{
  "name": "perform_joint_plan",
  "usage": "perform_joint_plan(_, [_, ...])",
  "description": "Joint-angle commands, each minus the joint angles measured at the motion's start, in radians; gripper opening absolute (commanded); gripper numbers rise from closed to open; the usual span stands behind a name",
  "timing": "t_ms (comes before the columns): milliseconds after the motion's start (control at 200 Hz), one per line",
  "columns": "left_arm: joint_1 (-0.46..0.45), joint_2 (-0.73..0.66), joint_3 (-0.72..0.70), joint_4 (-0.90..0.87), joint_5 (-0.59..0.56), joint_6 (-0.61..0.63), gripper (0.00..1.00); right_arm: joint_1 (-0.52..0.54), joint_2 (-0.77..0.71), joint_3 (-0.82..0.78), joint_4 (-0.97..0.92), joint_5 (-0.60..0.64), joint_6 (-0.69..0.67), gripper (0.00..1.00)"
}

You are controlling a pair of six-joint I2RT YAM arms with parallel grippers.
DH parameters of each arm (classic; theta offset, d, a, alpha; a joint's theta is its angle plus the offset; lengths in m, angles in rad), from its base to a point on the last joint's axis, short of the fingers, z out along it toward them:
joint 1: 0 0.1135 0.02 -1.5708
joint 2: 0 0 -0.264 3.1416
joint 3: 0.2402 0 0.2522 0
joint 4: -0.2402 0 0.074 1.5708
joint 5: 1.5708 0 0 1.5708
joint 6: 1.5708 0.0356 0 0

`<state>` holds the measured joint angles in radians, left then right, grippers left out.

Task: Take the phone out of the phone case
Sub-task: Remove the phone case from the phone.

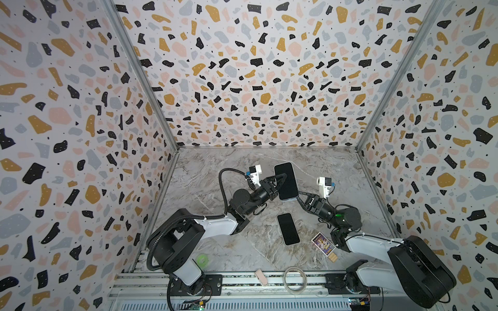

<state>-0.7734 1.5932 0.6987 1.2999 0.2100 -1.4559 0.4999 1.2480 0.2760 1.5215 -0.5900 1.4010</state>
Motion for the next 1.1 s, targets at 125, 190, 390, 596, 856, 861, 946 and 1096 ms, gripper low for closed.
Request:
perform_joint_plan(125, [0.000,-0.025,-0.003,0.063,-0.010,0.009,0.41,0.010,0.003,0.016,0.123,0.016,-0.001,0.00])
perform_joint_plan(190, [0.000,-0.030,-0.007,0.059,-0.014,0.011,0.52,0.009,0.007,0.015,0.135,0.022,0.003,0.00])
perform_joint_plan(390, [0.003,-0.050,-0.018,0.045,-0.021,0.021,0.61,0.012,0.011,0.020,0.149,0.024,0.006,0.00])
perform_joint_plan(596, [0.006,-0.080,-0.031,0.003,-0.037,0.045,0.70,0.012,0.008,0.020,0.151,0.027,0.007,0.00])
perform_joint_plan(856, [0.024,-0.174,-0.059,-0.145,-0.083,0.129,0.83,0.012,0.008,0.020,0.160,0.029,0.010,0.00])
perform_joint_plan(861, [0.024,-0.177,-0.061,-0.149,-0.084,0.132,0.83,0.011,0.007,0.020,0.160,0.029,0.009,0.00])
perform_joint_plan(946, [0.029,-0.222,-0.061,-0.239,-0.107,0.180,0.86,0.012,0.007,0.020,0.162,0.028,0.009,0.00])
perform_joint_plan(1096, [0.033,-0.267,-0.062,-0.334,-0.133,0.231,0.88,0.012,0.017,0.020,0.194,0.030,0.021,0.00])
